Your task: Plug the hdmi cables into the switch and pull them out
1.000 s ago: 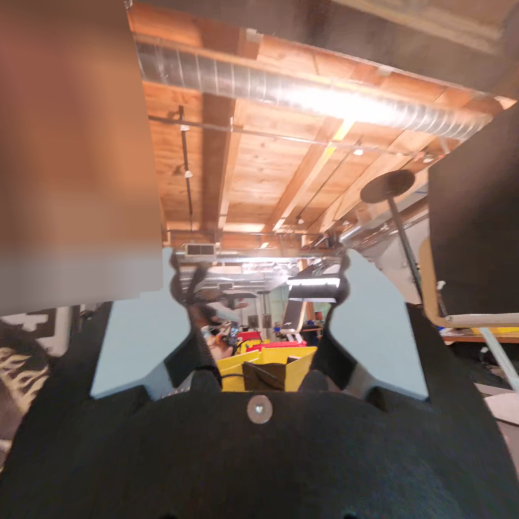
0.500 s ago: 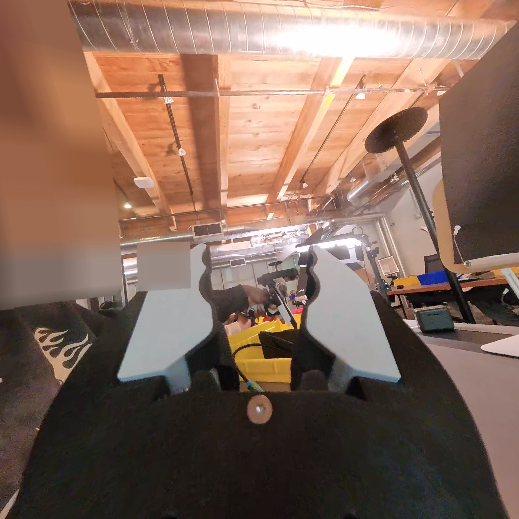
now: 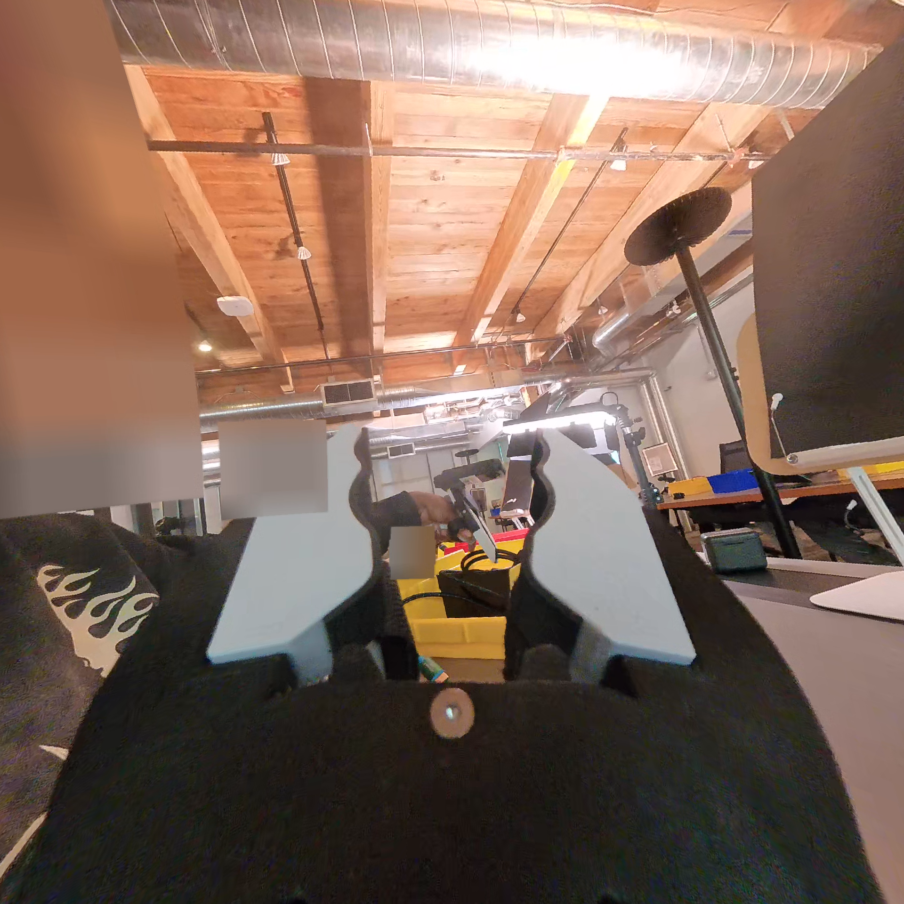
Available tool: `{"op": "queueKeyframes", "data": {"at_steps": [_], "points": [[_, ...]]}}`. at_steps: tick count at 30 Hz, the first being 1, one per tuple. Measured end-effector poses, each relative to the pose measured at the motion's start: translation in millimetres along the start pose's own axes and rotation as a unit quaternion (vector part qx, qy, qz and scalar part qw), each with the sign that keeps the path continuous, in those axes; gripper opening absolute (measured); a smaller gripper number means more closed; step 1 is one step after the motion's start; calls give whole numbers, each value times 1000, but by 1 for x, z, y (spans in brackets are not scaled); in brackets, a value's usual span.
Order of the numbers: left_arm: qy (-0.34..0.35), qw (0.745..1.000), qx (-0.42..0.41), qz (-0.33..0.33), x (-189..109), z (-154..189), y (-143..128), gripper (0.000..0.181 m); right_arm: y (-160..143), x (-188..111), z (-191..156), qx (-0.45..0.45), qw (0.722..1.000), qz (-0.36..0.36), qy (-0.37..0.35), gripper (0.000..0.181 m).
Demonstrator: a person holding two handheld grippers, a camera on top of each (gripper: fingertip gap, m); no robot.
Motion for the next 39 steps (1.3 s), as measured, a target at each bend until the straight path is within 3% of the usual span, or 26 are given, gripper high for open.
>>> {"op": "queueKeyframes", "data": {"at_steps": [5, 10, 14, 21, 27, 31, 35, 39], "points": [[49, 994, 14, 96, -42, -2, 21, 7, 2, -1, 1, -9, 1000, 5, -7, 62], [148, 984, 51, 81, -66, -4, 27, 6, 1, -1, 1, -19, 1000, 2, -13, 61], [233, 963, 105, 86, -91, 6, 50, 6, 1, -1, 4, -24, 999, 1, -21, 60], [363, 901, 207, 120, -165, 52, 118, 6, 0, -2, 6, -33, 999, -2, -35, 59], [451, 828, 275, 187, -239, 112, 185, 7, -2, -2, 7, -39, 998, -13, -40, 58], [533, 764, 303, 199, -285, 145, 220, 7, -1, -2, 5, -52, 998, -15, -41, 58], [526, 737, 334, 262, -310, 194, 249, 7, 2, -3, 4, -60, 997, -12, -45, 58], [482, 721, 380, 323, -298, 242, 263, 7, 1, -4, 13, -62, 994, -29, -82, 58]]}}
Point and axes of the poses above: each gripper's, where its closed fingertips meet, x out along the fingers, y out of its top, z = x × y across the jaws, the point moved 3 cm from there along -x, back along the fingers, and after that the axes turned 14 degrees about x, right-handed, at the moved point
